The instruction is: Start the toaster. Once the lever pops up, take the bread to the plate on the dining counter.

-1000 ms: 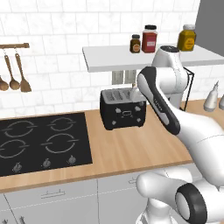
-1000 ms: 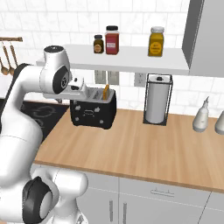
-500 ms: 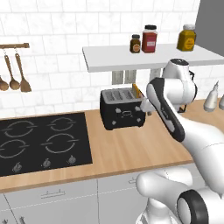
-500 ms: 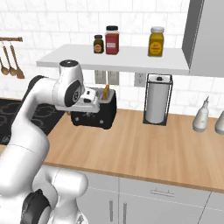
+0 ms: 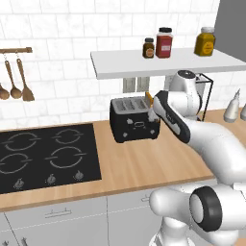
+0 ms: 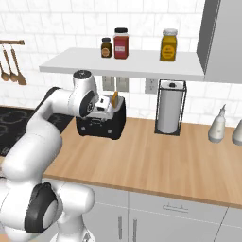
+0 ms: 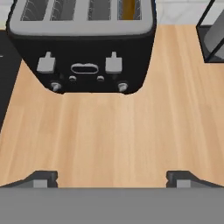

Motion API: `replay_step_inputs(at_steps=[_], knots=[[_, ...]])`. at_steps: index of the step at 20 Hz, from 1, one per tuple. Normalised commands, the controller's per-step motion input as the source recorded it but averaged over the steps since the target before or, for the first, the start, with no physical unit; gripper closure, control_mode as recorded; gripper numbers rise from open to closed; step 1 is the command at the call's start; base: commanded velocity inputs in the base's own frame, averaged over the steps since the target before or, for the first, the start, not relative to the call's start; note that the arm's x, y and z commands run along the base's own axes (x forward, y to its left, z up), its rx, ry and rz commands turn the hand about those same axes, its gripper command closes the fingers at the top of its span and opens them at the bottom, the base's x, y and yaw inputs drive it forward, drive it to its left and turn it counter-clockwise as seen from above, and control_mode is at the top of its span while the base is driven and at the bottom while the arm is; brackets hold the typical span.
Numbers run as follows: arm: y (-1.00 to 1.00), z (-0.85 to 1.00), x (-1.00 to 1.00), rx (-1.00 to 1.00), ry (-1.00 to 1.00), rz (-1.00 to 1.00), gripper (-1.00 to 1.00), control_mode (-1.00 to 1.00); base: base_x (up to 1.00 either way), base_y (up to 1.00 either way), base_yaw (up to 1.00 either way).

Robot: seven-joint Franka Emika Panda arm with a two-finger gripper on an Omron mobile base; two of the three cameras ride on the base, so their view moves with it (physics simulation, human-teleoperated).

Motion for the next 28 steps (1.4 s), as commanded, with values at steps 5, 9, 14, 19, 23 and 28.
replay_step_inputs(at_steps=[5,9,14,19,23,28], knots=[[0.00,-0.20,0.56,0.00,-0.02,-0.05,1.00,-1.00,0.00,0.00,0.00],[0.05,-0.36,0.30,0.00,-0.04,-0.04,1.00,-1.00,0.00,0.00,0.00],[0.00,-0.38,0.06,0.00,-0.06,-0.01,1.00,-1.00,0.00,0.00,0.00],[-0.05,-0.05,0.15,0.00,-0.02,0.00,1.00,-1.00,0.00,0.00,0.00],[0.00,0.00,0.18,0.00,0.00,0.00,1.00,-1.00,0.00,0.00,0.00],[0.00,0.00,0.21,0.00,0.00,0.00,1.00,-1.00,0.00,0.00,0.00]])
